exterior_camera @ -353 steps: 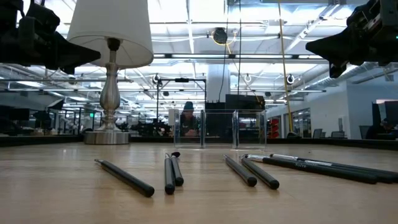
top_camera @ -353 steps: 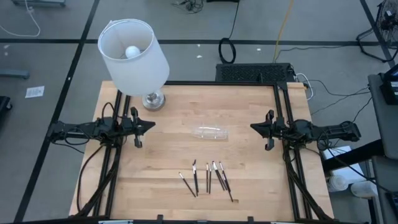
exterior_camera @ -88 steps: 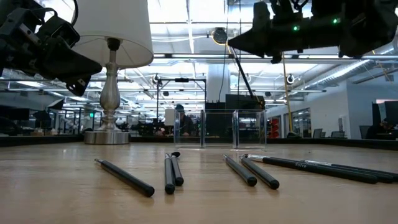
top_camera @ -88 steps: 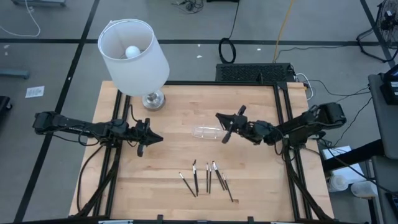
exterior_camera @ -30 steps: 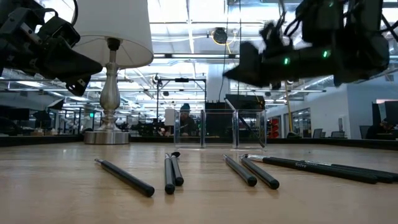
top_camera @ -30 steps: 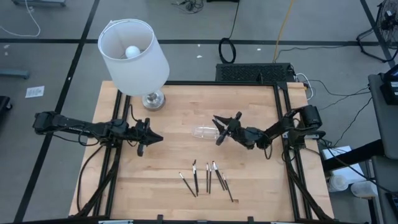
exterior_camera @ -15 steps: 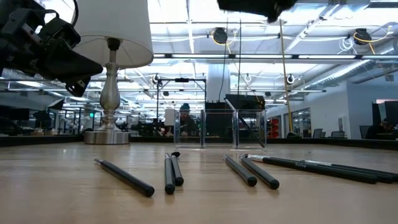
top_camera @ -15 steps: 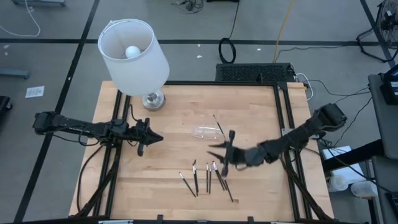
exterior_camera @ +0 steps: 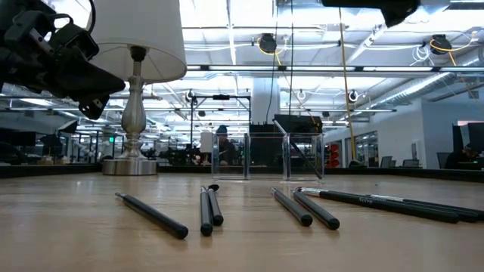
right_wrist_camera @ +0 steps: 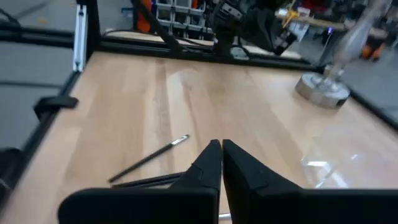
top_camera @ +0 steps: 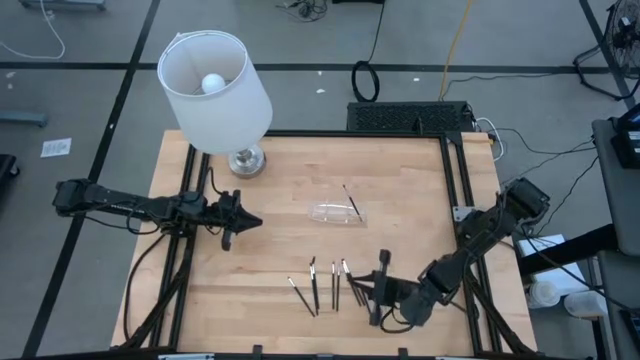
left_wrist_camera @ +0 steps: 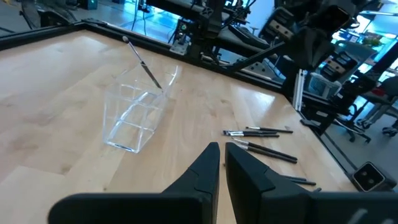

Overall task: Put items in baskets/containers
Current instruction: Put the eyeshadow brush into the transparent organizer

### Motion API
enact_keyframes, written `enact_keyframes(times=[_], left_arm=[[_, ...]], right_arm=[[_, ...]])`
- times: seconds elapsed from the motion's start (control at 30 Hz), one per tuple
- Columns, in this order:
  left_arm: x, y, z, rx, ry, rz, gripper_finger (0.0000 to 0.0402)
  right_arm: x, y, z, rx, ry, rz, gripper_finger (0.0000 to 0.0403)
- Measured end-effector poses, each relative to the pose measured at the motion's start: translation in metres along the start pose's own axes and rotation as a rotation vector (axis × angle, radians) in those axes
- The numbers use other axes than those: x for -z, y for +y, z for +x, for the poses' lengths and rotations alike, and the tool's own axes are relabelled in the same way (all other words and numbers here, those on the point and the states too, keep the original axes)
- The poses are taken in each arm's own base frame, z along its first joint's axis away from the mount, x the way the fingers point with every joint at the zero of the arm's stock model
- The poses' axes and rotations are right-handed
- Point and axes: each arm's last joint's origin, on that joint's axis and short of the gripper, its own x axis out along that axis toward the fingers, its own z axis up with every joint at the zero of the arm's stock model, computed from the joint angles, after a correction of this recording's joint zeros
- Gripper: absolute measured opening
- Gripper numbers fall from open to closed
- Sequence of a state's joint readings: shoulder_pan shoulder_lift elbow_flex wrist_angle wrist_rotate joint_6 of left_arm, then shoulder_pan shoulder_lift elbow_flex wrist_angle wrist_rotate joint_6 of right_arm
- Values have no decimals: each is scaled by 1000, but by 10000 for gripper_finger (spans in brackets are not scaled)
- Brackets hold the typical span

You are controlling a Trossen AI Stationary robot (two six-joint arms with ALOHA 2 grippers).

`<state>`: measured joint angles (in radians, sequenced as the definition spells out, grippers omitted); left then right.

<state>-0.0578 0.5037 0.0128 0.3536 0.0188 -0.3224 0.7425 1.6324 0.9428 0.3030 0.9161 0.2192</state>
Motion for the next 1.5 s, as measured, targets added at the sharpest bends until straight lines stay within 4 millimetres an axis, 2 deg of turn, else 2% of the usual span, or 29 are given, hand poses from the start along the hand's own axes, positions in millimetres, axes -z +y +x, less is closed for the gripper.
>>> enact_keyframes(times=[0.13, 0.33, 0.43, 0.5, 0.6, 0.73, 0.87, 1.0, 1.1, 1.2, 1.3, 1.5], left_arm=[[0, 0, 0, -2, -1, 6, 31], [0, 0, 0, -4, 0, 48, 31], [1, 0, 0, -7, 10, 34, 31], [1, 1, 0, -9, 15, 32, 31], [2, 1, 0, -10, 20, 31, 31], [3, 1, 0, -13, 30, 31, 31], [5, 2, 0, -19, 53, 30, 31], [6, 2, 0, -24, 65, 18, 31], [6, 2, 0, -24, 63, -7, 31], [6, 2, 0, -24, 62, -20, 31], [6, 2, 0, -25, 62, -28, 31], [6, 2, 0, -25, 62, -15, 31]], right_arm=[[0, -2, 3, -2, 5, -70, 8], [1, -1, 5, -134, 37, -66, 6], [-2, -4, 8, -78, 17, -93, 6], [-5, -6, 10, -20, -3, -21, 3], [-22, -5, 13, -5, 20, 18, 1], [-49, 7, 17, 2, 127, 46, 1], [-59, 13, 20, -24, 451, 175, 0], [-43, 22, 24, 31, 814, 273, 0], [-30, 31, 29, 6, 990, 361, 0], [-21, 37, 33, 12, 1062, 412, 0], [-16, 42, 36, 15, 1061, 427, 5], [-16, 45, 34, 19, 1055, 472, 53]])
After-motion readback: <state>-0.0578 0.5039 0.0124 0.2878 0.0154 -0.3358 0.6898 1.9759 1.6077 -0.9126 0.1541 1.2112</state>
